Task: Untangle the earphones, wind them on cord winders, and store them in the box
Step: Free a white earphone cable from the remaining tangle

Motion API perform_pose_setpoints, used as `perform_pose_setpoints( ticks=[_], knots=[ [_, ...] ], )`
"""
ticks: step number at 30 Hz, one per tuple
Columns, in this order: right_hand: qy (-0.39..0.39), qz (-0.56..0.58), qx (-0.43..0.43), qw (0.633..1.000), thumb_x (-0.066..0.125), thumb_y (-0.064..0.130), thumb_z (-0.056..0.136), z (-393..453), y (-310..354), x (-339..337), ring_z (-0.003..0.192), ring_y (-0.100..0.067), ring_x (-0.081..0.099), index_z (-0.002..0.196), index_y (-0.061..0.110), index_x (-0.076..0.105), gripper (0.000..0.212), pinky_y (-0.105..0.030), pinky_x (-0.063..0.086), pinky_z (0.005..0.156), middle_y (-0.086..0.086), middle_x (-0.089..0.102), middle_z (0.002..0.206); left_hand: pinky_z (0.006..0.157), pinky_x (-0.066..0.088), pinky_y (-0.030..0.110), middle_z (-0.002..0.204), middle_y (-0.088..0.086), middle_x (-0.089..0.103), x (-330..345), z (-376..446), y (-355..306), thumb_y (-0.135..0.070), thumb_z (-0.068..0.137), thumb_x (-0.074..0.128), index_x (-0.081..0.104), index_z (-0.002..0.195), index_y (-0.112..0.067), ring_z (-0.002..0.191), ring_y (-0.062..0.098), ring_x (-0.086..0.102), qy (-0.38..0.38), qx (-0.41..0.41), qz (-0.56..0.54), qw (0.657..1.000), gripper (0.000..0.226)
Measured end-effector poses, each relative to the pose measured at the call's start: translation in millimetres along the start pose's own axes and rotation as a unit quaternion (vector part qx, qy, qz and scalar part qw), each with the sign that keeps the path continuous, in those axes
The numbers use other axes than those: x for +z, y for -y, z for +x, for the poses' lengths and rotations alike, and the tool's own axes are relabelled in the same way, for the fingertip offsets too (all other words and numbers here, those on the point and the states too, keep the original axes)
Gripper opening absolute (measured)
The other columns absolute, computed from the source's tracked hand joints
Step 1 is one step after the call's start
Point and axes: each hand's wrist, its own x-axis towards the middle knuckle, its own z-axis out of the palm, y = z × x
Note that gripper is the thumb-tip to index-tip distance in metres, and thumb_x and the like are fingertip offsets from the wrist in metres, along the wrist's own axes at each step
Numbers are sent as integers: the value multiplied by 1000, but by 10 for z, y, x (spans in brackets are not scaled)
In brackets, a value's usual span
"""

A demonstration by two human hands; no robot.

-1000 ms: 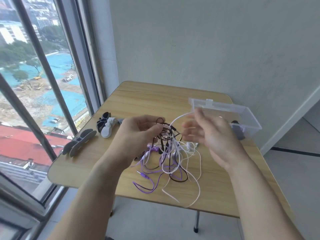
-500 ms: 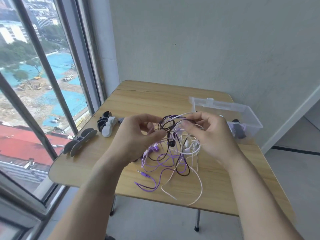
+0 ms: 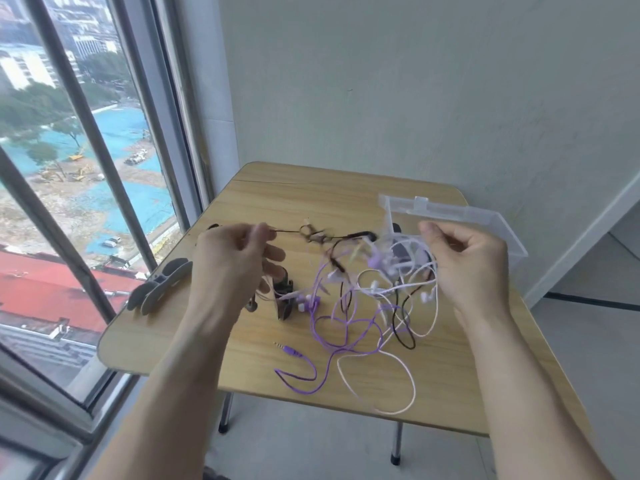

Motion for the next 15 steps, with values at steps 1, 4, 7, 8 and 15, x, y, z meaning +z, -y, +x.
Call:
perform_pose_setpoints(
  ticks=[1,4,7,8,15],
  knots=[
    [-21,5,11,1000,71,23,92,11,-22,-11,62,4,60,89,21,78,8,-22,51,68,20,68,71,44,50,30,67,5,73,-10,17,4,-19,103,52,71,89,-9,52,20,68,-16,-11,-29,999,26],
    [-40,4,28,999,71,26,93,41,-39,-47,56,1,54,76,30,72,17,-32,51,67,19,64,61,56,60,39,76,6,73,-53,76,34,-24,102,53,73,92,-10,60,19,72,-41,-26,-48,998,27],
    [-14,-16,3,1000,69,28,94,21,-7,-30,54,3,53,84,21,75,13,-25,49,65,20,60,57,70,58,37,74,-5,71,-86,73,44,-32,99,58,76,89,-17,66,19,69,-23,-5,66,998,25],
    [-6,-24,-13,1000,69,26,94,3,31,-9,57,5,55,86,18,75,13,-18,47,66,20,63,62,66,52,28,72,-10,68,-90,54,34,-33,98,59,77,91,-17,65,12,65,-21,15,126,992,25],
    [191,-72,-122,971,82,25,81,-315,342,234,66,-8,61,99,26,71,21,-14,45,64,7,66,87,62,57,32,66,11,72,-78,-23,-62,-29,92,69,77,81,-10,54,17,62,89,18,-14,996,23]
  ],
)
